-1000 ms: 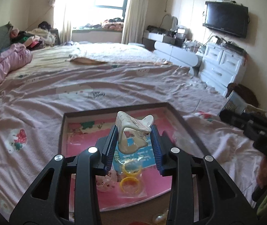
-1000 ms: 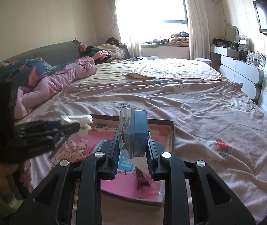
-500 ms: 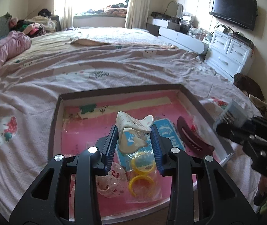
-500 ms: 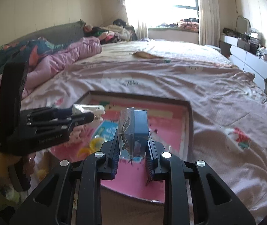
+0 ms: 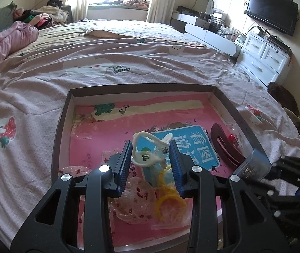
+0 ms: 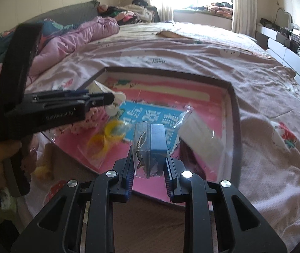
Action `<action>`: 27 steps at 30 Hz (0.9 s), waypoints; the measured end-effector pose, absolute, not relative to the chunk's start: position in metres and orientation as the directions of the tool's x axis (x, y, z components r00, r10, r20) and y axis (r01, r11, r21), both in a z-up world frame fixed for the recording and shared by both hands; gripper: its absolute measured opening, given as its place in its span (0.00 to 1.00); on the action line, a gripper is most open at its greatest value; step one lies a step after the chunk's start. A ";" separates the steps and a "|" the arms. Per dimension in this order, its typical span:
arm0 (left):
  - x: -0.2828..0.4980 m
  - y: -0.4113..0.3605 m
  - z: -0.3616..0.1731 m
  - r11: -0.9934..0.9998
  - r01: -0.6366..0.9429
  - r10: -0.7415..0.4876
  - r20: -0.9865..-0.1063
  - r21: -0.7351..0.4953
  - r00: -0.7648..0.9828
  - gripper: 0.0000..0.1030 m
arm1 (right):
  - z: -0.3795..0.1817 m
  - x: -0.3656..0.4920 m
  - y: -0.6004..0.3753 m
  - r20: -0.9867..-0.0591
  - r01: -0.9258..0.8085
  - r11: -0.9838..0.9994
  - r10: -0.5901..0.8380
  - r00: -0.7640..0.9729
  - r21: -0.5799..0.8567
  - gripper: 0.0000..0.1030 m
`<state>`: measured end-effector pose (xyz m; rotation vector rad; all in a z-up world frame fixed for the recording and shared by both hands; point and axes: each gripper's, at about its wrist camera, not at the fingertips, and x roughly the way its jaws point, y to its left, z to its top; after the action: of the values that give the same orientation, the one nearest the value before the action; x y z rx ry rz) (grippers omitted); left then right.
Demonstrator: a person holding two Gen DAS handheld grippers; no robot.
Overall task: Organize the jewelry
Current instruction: 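Open the left tool to drop the white clip while the right tool releases the blue box into the tray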
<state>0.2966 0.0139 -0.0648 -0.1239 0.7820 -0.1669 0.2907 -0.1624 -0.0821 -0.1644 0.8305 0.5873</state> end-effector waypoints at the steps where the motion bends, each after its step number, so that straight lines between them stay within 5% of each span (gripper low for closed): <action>1: 0.297 0.014 -0.065 0.980 0.104 -0.195 -0.690 -0.171 0.697 0.27 | -0.084 0.290 -0.161 -0.741 -0.549 0.831 0.422 0.523 0.086 0.23; 16: 0.293 0.018 -0.061 0.978 0.101 -0.198 -0.684 -0.180 0.702 0.27 | -0.096 0.290 -0.163 -0.772 -0.536 0.836 0.416 0.480 0.118 0.24; 27: 0.281 0.022 -0.048 0.975 0.093 -0.205 -0.669 -0.200 0.714 0.33 | -0.083 0.275 -0.171 -0.741 -0.541 0.834 0.434 0.513 0.114 0.52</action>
<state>0.2805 0.0216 -0.0479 -0.1562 0.7582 -0.1656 0.2752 -0.1709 -0.0828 -0.1378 0.8492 0.5879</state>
